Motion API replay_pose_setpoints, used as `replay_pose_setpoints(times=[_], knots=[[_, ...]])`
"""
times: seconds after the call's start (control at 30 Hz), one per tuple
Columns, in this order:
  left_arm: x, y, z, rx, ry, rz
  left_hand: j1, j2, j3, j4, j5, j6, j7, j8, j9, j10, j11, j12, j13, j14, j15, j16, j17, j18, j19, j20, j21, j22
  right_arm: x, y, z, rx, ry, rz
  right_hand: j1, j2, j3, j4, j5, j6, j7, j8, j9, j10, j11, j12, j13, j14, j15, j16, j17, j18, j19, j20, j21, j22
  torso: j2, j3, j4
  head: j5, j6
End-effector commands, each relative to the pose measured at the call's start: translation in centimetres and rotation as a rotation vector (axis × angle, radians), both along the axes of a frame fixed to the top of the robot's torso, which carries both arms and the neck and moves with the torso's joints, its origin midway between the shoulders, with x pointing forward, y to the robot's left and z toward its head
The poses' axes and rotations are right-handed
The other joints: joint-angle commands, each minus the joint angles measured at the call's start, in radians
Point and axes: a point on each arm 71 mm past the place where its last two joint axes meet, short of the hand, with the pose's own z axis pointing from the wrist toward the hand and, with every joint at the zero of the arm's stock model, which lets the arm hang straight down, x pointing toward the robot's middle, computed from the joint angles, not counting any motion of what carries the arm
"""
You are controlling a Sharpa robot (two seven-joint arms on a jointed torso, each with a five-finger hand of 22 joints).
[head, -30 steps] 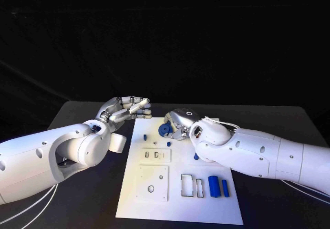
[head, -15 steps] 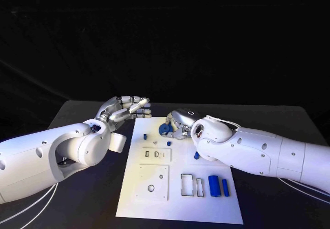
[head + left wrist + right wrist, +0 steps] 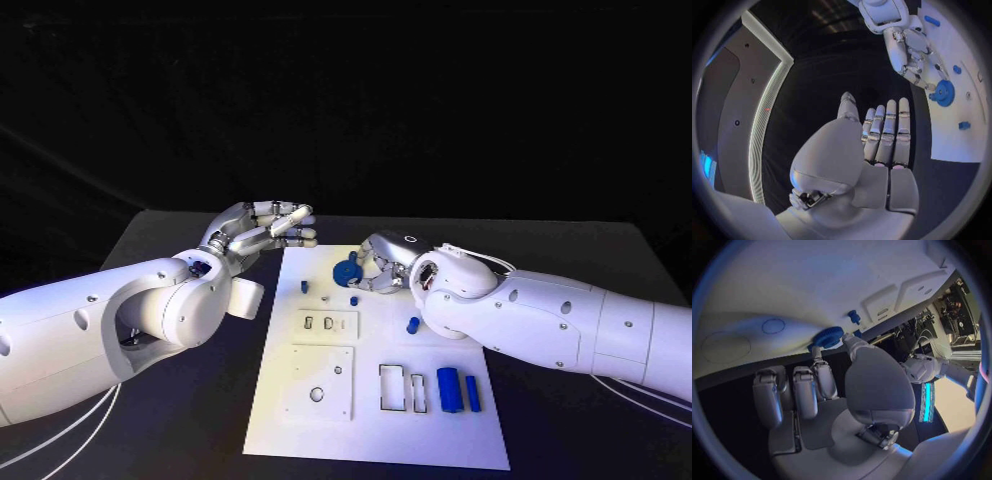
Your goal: Assemble the parts on the task board
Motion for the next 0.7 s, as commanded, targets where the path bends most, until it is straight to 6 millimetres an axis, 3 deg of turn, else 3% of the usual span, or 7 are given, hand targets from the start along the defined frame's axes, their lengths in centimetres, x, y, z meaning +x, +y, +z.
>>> replay_pose_setpoints(times=[0.03, 0.3, 0.47, 0.63, 0.7], knots=[[0.0, -0.1, 0.2, -0.002, -0.009, -0.002, 0.002, 0.011, -0.007, -0.002, -0.006, -0.006, 0.032, -0.004, 0.002, -0.006, -0.002, -0.005, 0.001, -0.009, 0.0, -0.005, 0.002, 0.005, -0.005, -0.001, 0.002, -0.001, -0.2, -0.2, 0.2, 0.012, -0.016, 0.004, -0.003, 0.003, 0.007, 0.0, -0.003, 0.004, -0.007, -0.005, -0.001, 0.01, -0.002, 0.007, 0.05, 0.104, -0.006, 0.004, 0.263, -0.014, 0.105, 0.001, 0.004, 0.263, 0.0, 0.0012, 0.0, 0.001, -0.001], [0.1, 0.1, 0.1, -0.001, -0.009, 0.003, 0.002, 0.011, -0.007, -0.002, -0.006, -0.006, 0.032, -0.004, 0.002, -0.006, -0.002, -0.005, 0.001, -0.009, 0.0, -0.006, 0.002, 0.005, -0.006, -0.001, 0.002, -0.001, -0.9, -1.9, 1.0, 0.051, -0.058, -0.012, 0.006, 0.004, 0.014, -0.004, -0.005, 0.007, -0.008, -0.004, -0.002, 0.014, -0.003, 0.01, 0.054, 0.104, -0.007, 0.004, 0.263, -0.014, 0.105, -0.001, 0.004, 0.263, -0.001, 0.0015, -0.0017, 0.002, 0.0], [0.2, 0.1, 0.1, -0.001, -0.009, 0.003, 0.001, 0.011, -0.007, -0.002, -0.006, -0.007, 0.032, -0.004, 0.002, -0.006, -0.002, -0.005, 0.001, -0.01, 0.0, -0.006, 0.002, 0.005, -0.006, -0.001, 0.002, -0.001, -1.2, -5.7, 3.0, 0.17, -0.028, -0.066, 0.022, 0.0, 0.022, -0.008, -0.004, 0.012, -0.01, -0.003, -0.003, 0.013, -0.005, 0.009, 0.052, 0.104, -0.009, 0.004, 0.263, -0.01, 0.093, -0.002, -0.01, 0.252, -0.004, 0.0015, -0.0021, -0.005, 0.008], [0.3, 0.2, 0.1, 0.0, -0.009, 0.005, 0.002, 0.011, -0.011, -0.002, -0.006, -0.007, 0.033, -0.003, 0.004, -0.008, -0.003, -0.005, 0.001, -0.013, 0.001, -0.008, 0.004, 0.004, -0.013, 0.0, -0.001, -0.002, -1.6, -10.1, 4.1, 0.288, 0.073, -0.087, 0.094, -0.012, 0.047, -0.042, -0.038, 0.004, -0.007, -0.01, -0.01, -0.015, -0.004, -0.015, 0.022, 0.104, -0.009, 0.004, 0.263, 0.002, 0.062, -0.004, -0.046, 0.223, -0.011, 0.0035, -0.0148, -0.005, 0.012], [0.3, 0.2, 0.0, -0.001, -0.01, 0.004, 0.002, 0.011, -0.014, -0.003, -0.006, -0.007, 0.033, -0.003, 0.005, -0.008, -0.003, -0.005, 0.002, -0.014, 0.001, -0.009, 0.006, 0.004, -0.017, 0.001, -0.003, -0.003, -1.8, -11.8, 4.4, 0.319, 0.106, -0.085, 0.137, -0.021, 0.059, -0.071, -0.033, 0.0, -0.005, -0.013, -0.013, -0.028, -0.002, -0.026, 0.01, 0.104, -0.007, 0.004, 0.263, 0.005, 0.054, -0.003, -0.056, 0.216, -0.012, 0.0055, -0.0162, -0.011, 0.015]])
